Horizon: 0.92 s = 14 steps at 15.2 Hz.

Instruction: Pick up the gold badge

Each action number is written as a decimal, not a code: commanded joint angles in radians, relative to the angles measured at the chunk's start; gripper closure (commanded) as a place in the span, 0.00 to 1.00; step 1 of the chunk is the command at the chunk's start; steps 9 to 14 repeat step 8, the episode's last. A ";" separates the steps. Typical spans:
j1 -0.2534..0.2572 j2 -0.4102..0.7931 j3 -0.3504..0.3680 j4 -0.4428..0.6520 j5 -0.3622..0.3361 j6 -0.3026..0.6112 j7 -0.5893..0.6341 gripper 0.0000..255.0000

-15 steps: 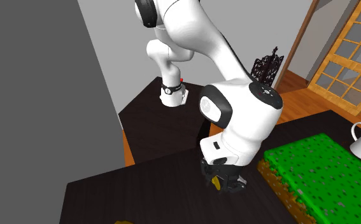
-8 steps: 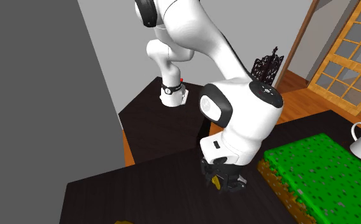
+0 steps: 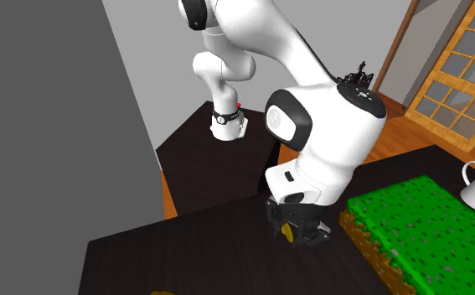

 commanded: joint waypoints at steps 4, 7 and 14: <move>-0.007 -0.033 0.012 0.022 0.025 -0.049 -0.022 1.00; -0.009 -0.044 0.016 0.035 0.034 -0.071 -0.030 1.00; -0.009 -0.044 0.016 0.035 0.034 -0.071 -0.030 1.00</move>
